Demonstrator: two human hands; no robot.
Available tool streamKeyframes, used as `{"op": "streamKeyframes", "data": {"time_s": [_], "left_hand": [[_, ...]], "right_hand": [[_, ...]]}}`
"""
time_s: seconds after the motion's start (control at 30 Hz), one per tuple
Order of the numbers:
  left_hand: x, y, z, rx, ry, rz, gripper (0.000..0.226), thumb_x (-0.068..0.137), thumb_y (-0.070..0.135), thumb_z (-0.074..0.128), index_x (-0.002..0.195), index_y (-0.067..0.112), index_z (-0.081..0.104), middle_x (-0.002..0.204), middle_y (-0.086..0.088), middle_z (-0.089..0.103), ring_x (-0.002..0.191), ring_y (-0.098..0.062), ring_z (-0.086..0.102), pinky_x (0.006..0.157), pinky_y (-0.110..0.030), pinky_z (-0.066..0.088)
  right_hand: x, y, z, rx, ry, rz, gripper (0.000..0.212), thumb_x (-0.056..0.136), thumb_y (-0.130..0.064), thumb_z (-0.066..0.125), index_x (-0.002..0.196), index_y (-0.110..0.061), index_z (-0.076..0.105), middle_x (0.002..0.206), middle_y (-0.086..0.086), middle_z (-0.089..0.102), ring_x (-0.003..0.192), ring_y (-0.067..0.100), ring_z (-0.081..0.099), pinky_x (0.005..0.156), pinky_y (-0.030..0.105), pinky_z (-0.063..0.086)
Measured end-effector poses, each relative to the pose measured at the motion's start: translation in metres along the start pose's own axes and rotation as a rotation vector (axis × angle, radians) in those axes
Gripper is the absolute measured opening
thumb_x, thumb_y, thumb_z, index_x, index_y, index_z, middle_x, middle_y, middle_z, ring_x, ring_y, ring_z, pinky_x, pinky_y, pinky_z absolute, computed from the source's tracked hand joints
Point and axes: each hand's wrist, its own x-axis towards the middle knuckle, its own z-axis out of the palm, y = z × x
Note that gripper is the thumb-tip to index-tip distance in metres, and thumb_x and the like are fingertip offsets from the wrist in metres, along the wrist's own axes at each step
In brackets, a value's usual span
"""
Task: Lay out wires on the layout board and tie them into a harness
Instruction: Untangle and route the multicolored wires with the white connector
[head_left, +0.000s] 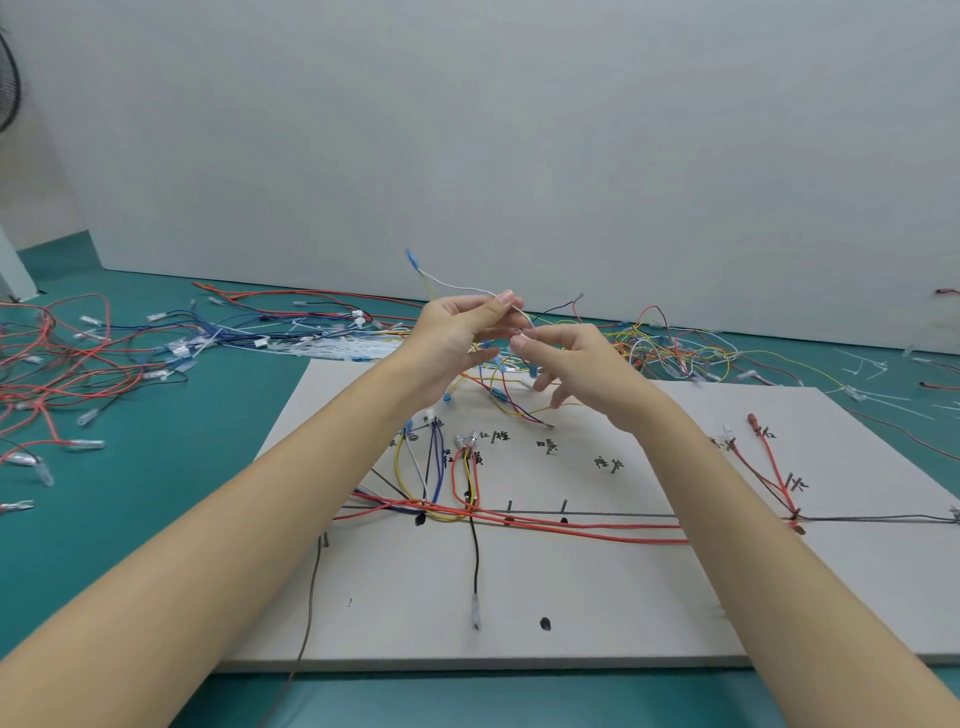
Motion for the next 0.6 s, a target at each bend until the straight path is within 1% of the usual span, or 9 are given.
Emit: {"op": "streamKeyframes", "data": {"time_s": [0.03, 0.1, 0.2, 0.27, 0.33, 0.4, 0.47, 0.53, 0.6], "left_hand": [[0.0, 0.0, 0.001, -0.012, 0.004, -0.005, 0.019, 0.095, 0.032, 0.06, 0.095, 0.017, 0.072, 0.094, -0.002, 0.072, 0.093, -0.01, 0.067, 0.089, -0.032, 0.049], [-0.001, 0.0, 0.002, -0.004, 0.012, -0.02, 0.022, 0.096, 0.031, 0.058, 0.1, 0.014, 0.071, 0.099, -0.005, 0.07, 0.093, -0.013, 0.067, 0.089, -0.034, 0.052], [-0.001, -0.002, 0.007, 0.059, -0.02, -0.048, 0.021, 0.095, 0.029, 0.061, 0.103, 0.012, 0.069, 0.102, -0.006, 0.069, 0.089, -0.014, 0.068, 0.085, -0.034, 0.056], [-0.002, -0.003, 0.01, 0.081, -0.013, -0.044, 0.013, 0.092, 0.023, 0.066, 0.098, 0.012, 0.069, 0.099, -0.006, 0.07, 0.087, -0.017, 0.069, 0.084, -0.034, 0.058], [-0.002, -0.002, 0.011, 0.14, 0.004, -0.008, 0.01, 0.091, 0.019, 0.067, 0.092, 0.01, 0.07, 0.089, -0.005, 0.07, 0.081, -0.016, 0.067, 0.083, -0.034, 0.058], [-0.001, -0.001, 0.013, 0.202, 0.027, 0.025, 0.011, 0.091, 0.019, 0.066, 0.085, 0.01, 0.069, 0.08, -0.003, 0.069, 0.071, -0.012, 0.067, 0.075, -0.029, 0.057], [0.0, -0.001, 0.014, 0.198, 0.065, 0.03, 0.012, 0.092, 0.016, 0.065, 0.084, 0.008, 0.067, 0.078, -0.004, 0.067, 0.061, -0.011, 0.065, 0.065, -0.025, 0.056], [0.001, -0.001, 0.014, 0.17, 0.112, 0.018, 0.011, 0.092, 0.015, 0.065, 0.088, 0.005, 0.067, 0.078, -0.005, 0.066, 0.055, -0.01, 0.063, 0.055, -0.021, 0.054], [0.001, -0.002, 0.015, 0.193, 0.15, 0.014, 0.011, 0.093, 0.017, 0.064, 0.09, 0.007, 0.067, 0.078, -0.003, 0.066, 0.052, -0.008, 0.061, 0.048, -0.017, 0.049]], "right_hand": [[0.0, 0.0, 0.0, -0.009, 0.024, -0.009, 0.022, 0.096, -0.038, 0.055, 0.105, -0.024, 0.071, 0.099, 0.018, 0.062, 0.072, 0.013, 0.054, 0.054, 0.023, 0.047], [-0.001, 0.0, 0.0, -0.001, 0.061, -0.001, 0.023, 0.098, -0.04, 0.052, 0.097, -0.026, 0.071, 0.091, 0.011, 0.058, 0.075, 0.013, 0.049, 0.054, 0.022, 0.042], [-0.002, 0.001, 0.001, 0.016, 0.088, 0.011, 0.033, 0.098, -0.043, 0.05, 0.094, -0.021, 0.074, 0.09, 0.005, 0.057, 0.072, 0.014, 0.047, 0.054, 0.019, 0.038], [-0.003, 0.0, 0.002, 0.015, 0.087, 0.009, 0.035, 0.098, -0.039, 0.049, 0.094, -0.015, 0.074, 0.088, 0.009, 0.055, 0.069, 0.012, 0.048, 0.055, 0.023, 0.039], [-0.004, 0.0, 0.004, 0.029, 0.08, 0.012, 0.029, 0.098, -0.029, 0.051, 0.099, -0.009, 0.072, 0.091, 0.018, 0.057, 0.068, 0.01, 0.049, 0.056, 0.026, 0.043], [-0.004, -0.002, 0.006, 0.052, 0.076, 0.0, 0.021, 0.093, -0.023, 0.059, 0.108, -0.014, 0.07, 0.099, 0.019, 0.059, 0.07, 0.012, 0.051, 0.058, 0.026, 0.048], [-0.004, 0.0, 0.008, 0.045, 0.138, -0.013, 0.032, 0.085, -0.022, 0.07, 0.116, -0.019, 0.062, 0.11, 0.012, 0.059, 0.077, 0.017, 0.058, 0.063, 0.028, 0.054], [-0.004, 0.002, 0.012, -0.002, 0.275, -0.047, 0.04, 0.077, -0.021, 0.079, 0.108, -0.015, 0.055, 0.112, 0.011, 0.057, 0.088, 0.026, 0.06, 0.074, 0.036, 0.054], [-0.005, 0.004, 0.017, -0.05, 0.367, -0.134, 0.04, 0.072, -0.019, 0.082, 0.096, -0.013, 0.051, 0.106, 0.011, 0.056, 0.085, 0.024, 0.056, 0.071, 0.03, 0.048]]}}
